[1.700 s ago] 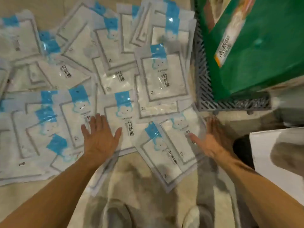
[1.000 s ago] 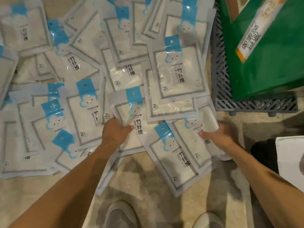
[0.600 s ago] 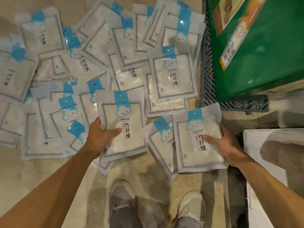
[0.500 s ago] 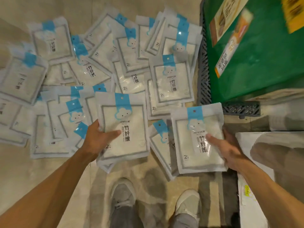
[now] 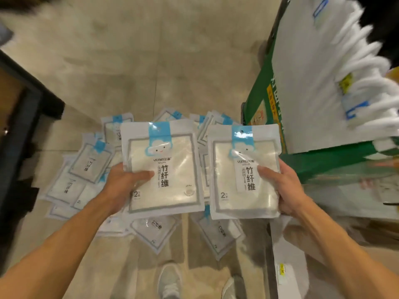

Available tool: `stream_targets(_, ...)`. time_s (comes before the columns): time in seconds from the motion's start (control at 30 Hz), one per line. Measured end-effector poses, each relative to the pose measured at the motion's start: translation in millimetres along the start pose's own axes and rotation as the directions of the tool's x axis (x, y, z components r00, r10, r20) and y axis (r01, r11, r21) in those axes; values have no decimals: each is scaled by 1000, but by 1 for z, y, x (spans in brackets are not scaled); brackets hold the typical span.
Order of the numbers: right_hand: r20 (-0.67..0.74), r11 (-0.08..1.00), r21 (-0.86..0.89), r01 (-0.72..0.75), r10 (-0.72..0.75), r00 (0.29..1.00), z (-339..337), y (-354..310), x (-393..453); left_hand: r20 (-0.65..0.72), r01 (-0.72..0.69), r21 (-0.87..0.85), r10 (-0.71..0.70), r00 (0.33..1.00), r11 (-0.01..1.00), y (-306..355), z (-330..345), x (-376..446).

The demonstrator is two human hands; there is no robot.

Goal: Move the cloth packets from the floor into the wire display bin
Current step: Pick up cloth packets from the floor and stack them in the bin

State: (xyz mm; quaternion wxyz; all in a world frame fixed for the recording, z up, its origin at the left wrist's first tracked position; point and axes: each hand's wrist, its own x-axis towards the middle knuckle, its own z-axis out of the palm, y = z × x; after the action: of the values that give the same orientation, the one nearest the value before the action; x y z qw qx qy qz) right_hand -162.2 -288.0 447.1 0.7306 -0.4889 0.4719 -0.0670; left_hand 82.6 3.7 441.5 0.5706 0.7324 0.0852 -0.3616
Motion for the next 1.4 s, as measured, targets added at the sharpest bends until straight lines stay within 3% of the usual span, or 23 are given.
stream_targets(0.43,104,941,23,339,-339,935,107,-322,-206,53,-323,55,320,946,945,327,-86,-208)
stream_targets(0.7,256,867,114,485,-497,829,188,-449,-327,-76,-487,-13,485,871,873,437,-184,-339)
stream_targets(1.0,520,838,181,514,-526,673,275,-487,-417,-308,-581,11,556,772,814,432,-277,-485)
stream_targets(1.4,886,912,120,391,-276,373,343,-416,-523,-687,-629,-28,442,577,777,281,-306,-714)
